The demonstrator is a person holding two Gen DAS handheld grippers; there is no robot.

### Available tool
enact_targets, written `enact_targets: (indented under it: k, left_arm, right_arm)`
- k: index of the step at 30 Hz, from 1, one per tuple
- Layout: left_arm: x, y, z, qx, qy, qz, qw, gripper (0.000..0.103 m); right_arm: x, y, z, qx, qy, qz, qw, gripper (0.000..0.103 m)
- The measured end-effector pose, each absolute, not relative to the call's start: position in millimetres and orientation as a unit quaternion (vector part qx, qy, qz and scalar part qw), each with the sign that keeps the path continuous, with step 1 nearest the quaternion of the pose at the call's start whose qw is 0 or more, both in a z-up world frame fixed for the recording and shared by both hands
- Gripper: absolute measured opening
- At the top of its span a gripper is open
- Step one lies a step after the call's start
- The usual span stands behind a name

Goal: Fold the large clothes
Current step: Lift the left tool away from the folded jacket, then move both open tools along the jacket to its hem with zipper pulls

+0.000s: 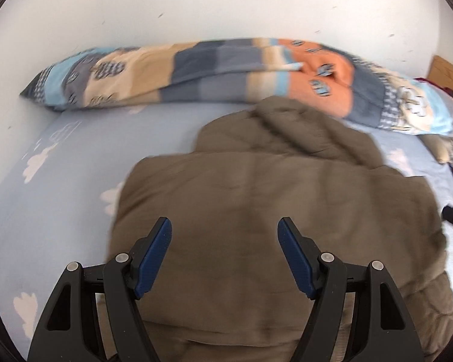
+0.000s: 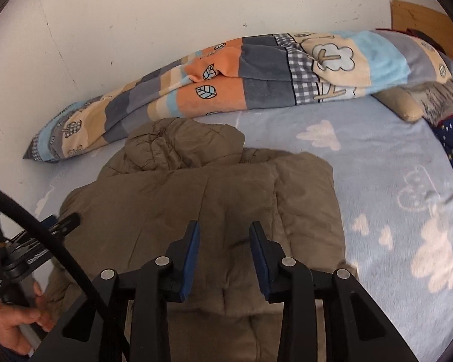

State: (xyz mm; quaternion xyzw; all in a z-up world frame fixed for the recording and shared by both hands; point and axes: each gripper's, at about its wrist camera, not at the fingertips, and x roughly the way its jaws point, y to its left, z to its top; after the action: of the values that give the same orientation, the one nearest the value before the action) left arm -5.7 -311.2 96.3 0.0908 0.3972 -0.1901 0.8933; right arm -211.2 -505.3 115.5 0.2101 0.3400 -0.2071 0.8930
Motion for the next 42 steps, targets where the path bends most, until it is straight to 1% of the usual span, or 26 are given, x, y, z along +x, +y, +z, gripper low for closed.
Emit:
enact_targets:
  k: [2, 8, 10, 11, 13, 16, 21, 27, 30, 34, 42]
  left_arm:
    - [6, -298, 84, 0.085, 0.414, -0.177, 0.889, 0.072]
    - [14, -291, 57, 0.071, 0.43, -0.187, 0.88, 0.075]
    - [15, -295, 53, 0.077, 0.434, -0.183, 0.879, 0.075]
    - [15, -295, 55, 0.08, 0.434, -0.183, 0.878, 0.075]
    - [11, -292, 63, 0.076, 0.434, -0.183, 0.879, 0.075]
    - [-6, -278, 84, 0.063, 0.422, -0.202, 0.882, 0.075]
    - [-55, -246, 112, 0.072, 0.392, -0.227, 0.889, 0.075]
    - [-116, -208, 126, 0.103, 0.375, -0.243, 0.889, 0.075]
    - [-139, -194, 122, 0.11, 0.37, -0.244, 0.889, 0.075]
    - [-147, -187, 106, 0.11, 0.38, -0.243, 0.886, 0.075]
    - [-129, -179, 72, 0.1, 0.425, -0.232, 0.869, 0.075]
  right_arm:
    - [-196, -512, 110, 0.205, 0.354, -0.209, 0.888, 0.037]
    - [-161, -530, 61, 0.183, 0.448, -0.217, 0.848, 0.037]
    - [-161, -532, 50, 0.18, 0.455, -0.223, 0.843, 0.043]
    - [-161, -534, 47, 0.183, 0.458, -0.228, 0.84, 0.048]
    - [-163, -539, 45, 0.198, 0.461, -0.227, 0.835, 0.048]
    - [-175, -531, 64, 0.193, 0.449, -0.23, 0.842, 0.048]
    - [-214, -489, 101, 0.168, 0.416, -0.213, 0.868, 0.048]
    - [-263, -441, 111, 0.174, 0.413, -0.2, 0.871, 0.048]
    - [-288, -424, 111, 0.192, 0.407, -0.197, 0.871, 0.048]
    - [-314, -409, 106, 0.22, 0.404, -0.209, 0.863, 0.048]
    - [-306, -407, 68, 0.2, 0.454, -0.228, 0.838, 0.048]
